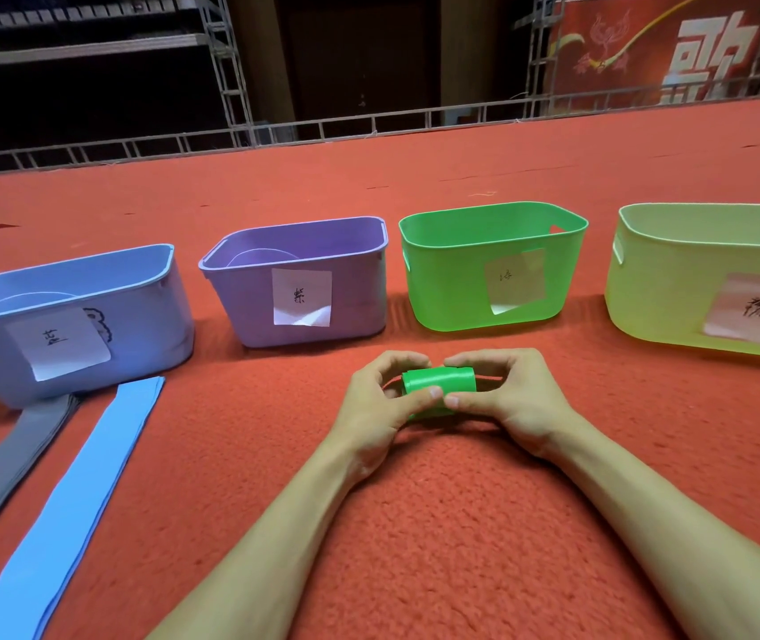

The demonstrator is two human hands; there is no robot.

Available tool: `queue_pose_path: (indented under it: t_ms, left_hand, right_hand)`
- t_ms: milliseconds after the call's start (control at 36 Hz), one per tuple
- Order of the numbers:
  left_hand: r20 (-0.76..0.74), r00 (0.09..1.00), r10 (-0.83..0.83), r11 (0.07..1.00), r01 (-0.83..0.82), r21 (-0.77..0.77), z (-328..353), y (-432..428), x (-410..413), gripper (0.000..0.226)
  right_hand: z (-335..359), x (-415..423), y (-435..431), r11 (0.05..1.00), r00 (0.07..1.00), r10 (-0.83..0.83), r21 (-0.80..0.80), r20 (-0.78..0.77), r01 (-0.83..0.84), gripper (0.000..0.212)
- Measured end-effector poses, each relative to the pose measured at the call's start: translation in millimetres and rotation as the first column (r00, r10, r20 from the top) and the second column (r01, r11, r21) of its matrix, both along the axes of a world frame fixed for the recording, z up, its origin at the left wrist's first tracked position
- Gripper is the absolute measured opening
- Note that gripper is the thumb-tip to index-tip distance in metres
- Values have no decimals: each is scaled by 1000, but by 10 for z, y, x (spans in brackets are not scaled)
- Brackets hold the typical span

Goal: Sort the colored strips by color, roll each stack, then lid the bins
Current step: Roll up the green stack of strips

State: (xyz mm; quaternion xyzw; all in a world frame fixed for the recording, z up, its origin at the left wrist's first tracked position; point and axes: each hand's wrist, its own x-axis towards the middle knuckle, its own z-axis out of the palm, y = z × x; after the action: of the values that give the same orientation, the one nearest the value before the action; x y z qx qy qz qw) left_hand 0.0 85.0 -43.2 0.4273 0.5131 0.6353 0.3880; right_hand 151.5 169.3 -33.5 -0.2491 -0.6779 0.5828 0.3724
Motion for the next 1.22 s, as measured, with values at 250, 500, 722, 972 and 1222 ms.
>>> queue_pose_path:
  t_ms: [250,500,722,972,1222]
  left_hand:
    - [-202,979,7,1000,-5,10,44,-26,-12,33]
    - [-210,976,55,998,-52,16,70,-47,-41,39]
    - [-287,953,92,996,-84,40,81,-58,-16,47]
    - [-320,942,104,994,-90,60,89,-69,-14,47]
    - [-288,952,101,995,-90,53,79,-68,-15,44]
  right_hand:
    - [-17,-1,22,998,998,-30,57,-53,33,42]
    - [-40,4,28,997,999,16,82,-52,-12,44]
    - [-18,25,15,996,998,63,60,19,-64,41]
    - [20,22,-13,989,997,40,142,58,-48,57]
    - [14,10,-22,990,997,29,135,65,-37,39]
